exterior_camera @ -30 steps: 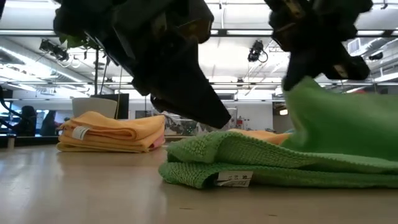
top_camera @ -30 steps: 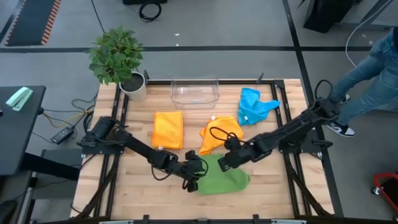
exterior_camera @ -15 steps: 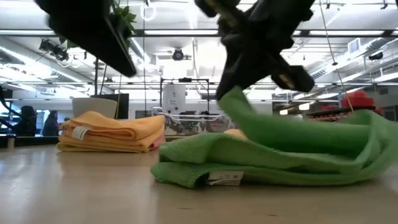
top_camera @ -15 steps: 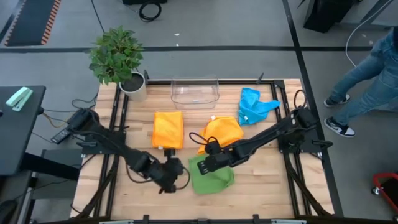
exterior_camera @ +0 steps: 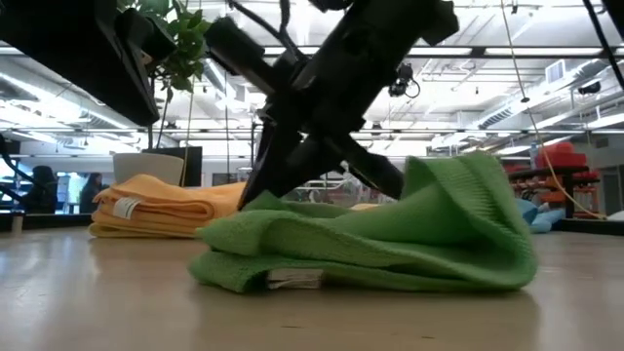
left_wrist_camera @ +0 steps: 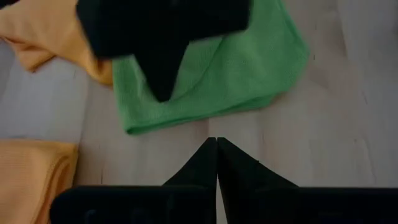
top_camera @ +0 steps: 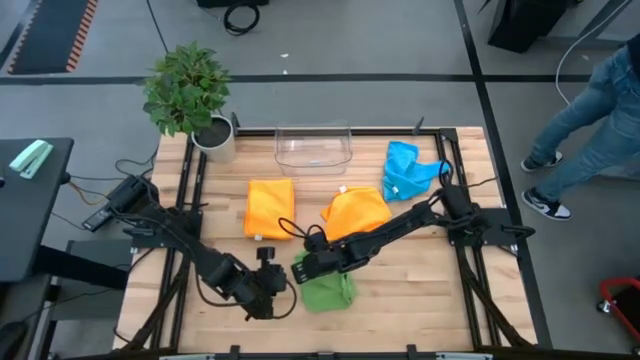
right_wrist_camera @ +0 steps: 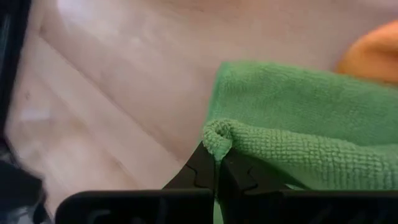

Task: Fold microfiber towels
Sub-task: Fold the green microfiber cloth

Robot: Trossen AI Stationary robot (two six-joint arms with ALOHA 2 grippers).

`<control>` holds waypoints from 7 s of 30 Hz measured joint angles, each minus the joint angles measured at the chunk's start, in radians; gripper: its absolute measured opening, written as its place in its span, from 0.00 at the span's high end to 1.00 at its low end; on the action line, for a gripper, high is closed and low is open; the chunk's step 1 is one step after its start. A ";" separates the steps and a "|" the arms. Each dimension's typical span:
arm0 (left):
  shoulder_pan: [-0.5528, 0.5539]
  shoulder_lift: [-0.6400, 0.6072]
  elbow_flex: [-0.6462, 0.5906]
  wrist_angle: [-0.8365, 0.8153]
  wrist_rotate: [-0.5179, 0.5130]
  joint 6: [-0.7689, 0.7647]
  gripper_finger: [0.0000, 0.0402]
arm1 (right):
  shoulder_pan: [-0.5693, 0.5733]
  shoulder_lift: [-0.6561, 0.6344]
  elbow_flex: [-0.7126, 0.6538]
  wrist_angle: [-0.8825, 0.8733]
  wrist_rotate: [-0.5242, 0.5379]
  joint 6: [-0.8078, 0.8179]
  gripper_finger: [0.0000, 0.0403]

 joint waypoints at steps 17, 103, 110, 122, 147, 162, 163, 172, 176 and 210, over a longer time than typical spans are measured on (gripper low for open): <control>-0.022 0.000 0.000 0.021 0.001 -0.028 0.97 | -0.033 0.008 0.023 0.006 0.032 -0.002 0.66; 0.119 0.001 0.000 0.094 -0.006 0.087 0.92 | 0.173 -0.122 -0.093 0.123 -0.153 -0.291 0.60; 0.141 0.001 0.000 0.097 -0.004 0.082 0.95 | 0.224 -0.206 -0.092 0.018 -0.002 -0.282 0.40; 0.290 0.063 -0.035 0.116 0.113 0.231 0.99 | 0.286 -0.086 -0.172 0.083 0.128 -0.035 0.98; 0.072 0.209 0.025 0.473 0.364 -0.043 0.99 | 0.306 -0.288 -0.175 -0.602 -0.078 -0.759 1.00; 0.101 0.239 0.165 0.273 0.256 0.760 0.82 | 0.465 -0.840 -0.506 -0.416 0.103 -0.178 0.94; 0.111 0.249 0.169 0.292 0.253 0.792 0.78 | 0.492 -0.859 -0.538 -0.390 0.133 -0.118 0.92; 0.152 0.318 0.166 0.349 0.255 0.967 0.40 | 0.628 -0.826 -0.617 -0.321 0.258 0.118 0.78; 0.152 0.318 0.166 0.355 0.290 1.037 0.35 | 0.633 -0.795 -0.617 -0.289 0.275 0.141 0.73; 0.153 0.391 0.166 0.473 0.348 1.027 0.97 | 0.613 -0.719 -0.616 -0.116 0.248 -0.176 0.69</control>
